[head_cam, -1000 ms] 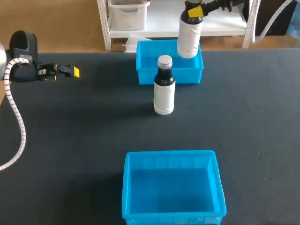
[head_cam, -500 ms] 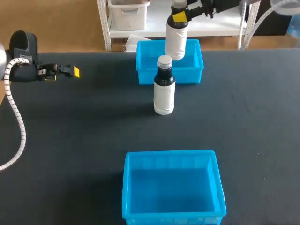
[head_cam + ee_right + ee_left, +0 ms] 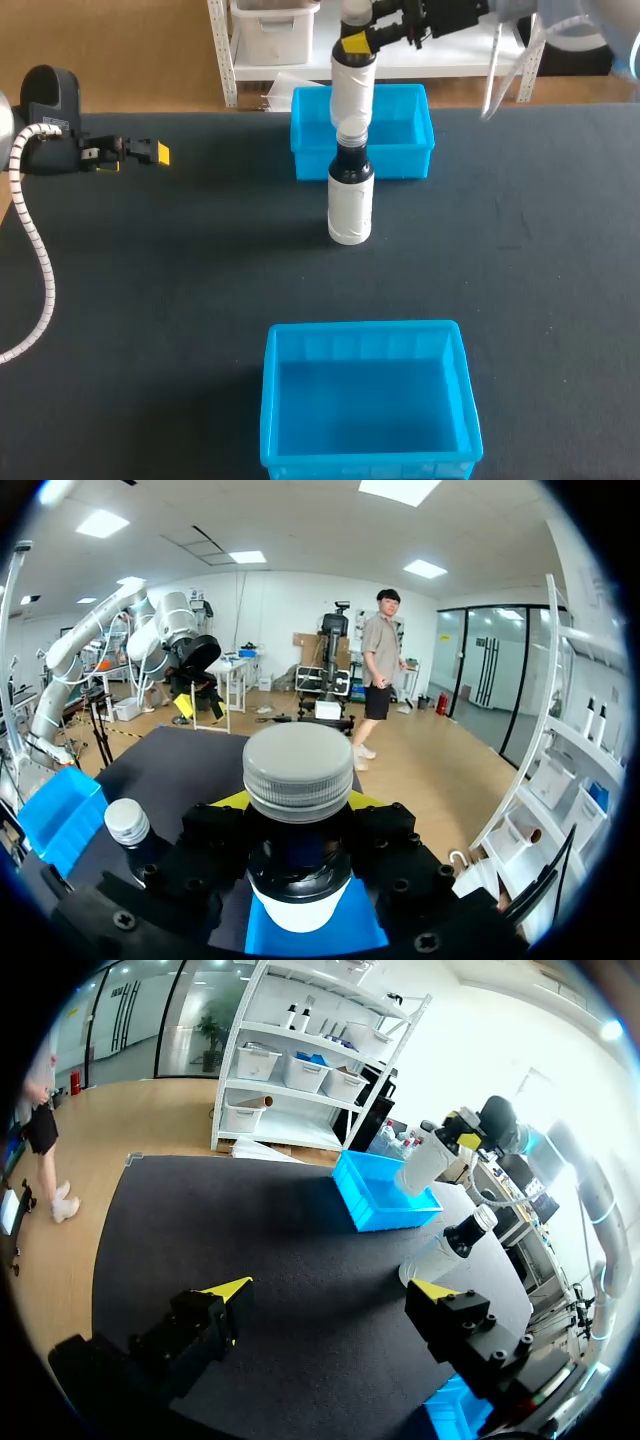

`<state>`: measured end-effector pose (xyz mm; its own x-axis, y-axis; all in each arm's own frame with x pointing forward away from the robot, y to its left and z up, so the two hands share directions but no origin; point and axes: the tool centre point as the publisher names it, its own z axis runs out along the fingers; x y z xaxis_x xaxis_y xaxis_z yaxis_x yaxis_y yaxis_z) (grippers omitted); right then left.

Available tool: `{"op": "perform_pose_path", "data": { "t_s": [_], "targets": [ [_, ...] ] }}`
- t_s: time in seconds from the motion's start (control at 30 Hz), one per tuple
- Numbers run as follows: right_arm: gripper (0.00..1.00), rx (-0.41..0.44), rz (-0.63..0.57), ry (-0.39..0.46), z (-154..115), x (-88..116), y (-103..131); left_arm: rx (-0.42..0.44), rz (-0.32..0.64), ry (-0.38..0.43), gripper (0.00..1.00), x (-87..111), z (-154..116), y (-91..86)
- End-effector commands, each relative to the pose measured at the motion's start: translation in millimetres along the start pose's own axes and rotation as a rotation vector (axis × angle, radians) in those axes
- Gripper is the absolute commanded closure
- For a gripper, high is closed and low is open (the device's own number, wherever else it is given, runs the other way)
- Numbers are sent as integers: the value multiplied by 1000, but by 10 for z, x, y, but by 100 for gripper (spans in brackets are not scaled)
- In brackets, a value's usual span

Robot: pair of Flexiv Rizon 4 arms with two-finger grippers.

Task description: Pick up the bottle, and place it in the far bin if it is heavy, or in the near bin if it is light.

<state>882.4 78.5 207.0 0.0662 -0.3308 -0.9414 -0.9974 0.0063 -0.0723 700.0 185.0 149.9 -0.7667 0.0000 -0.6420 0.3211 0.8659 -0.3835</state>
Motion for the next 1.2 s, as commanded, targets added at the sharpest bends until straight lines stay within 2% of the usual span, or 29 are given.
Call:
{"op": "perform_pose_path", "data": {
  "t_s": [0.03,0.53,1.2],
  "targets": [
    [100,-330,5,-1,100,25,-219,0,0,0,0,0,0,0],
    [100,-378,21,-1,364,160,-228,0,0,0,0,0,0,0],
    [100,-378,32,-13,451,378,-396,0,0,0,0,0,0,0]
  ]
}}
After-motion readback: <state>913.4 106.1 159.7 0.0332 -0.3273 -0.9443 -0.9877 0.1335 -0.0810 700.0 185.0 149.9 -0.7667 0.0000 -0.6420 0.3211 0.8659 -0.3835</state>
